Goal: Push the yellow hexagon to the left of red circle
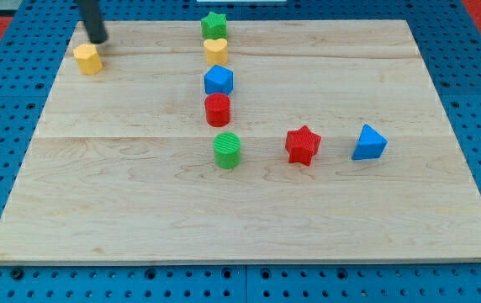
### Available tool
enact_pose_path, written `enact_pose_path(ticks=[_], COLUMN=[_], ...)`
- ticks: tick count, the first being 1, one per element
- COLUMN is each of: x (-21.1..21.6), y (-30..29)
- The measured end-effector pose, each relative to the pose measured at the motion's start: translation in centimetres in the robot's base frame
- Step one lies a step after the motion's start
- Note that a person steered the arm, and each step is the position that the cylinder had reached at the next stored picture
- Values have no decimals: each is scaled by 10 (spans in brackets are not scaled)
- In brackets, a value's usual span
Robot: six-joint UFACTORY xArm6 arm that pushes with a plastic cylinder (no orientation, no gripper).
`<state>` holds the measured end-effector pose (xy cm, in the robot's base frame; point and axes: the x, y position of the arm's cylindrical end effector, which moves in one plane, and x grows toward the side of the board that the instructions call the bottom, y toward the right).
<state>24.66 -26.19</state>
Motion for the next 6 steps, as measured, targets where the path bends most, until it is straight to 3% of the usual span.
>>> enact_pose_path(ticks=[2, 4, 5, 6], x=[128, 99, 138, 139], y=[45, 104, 159, 123])
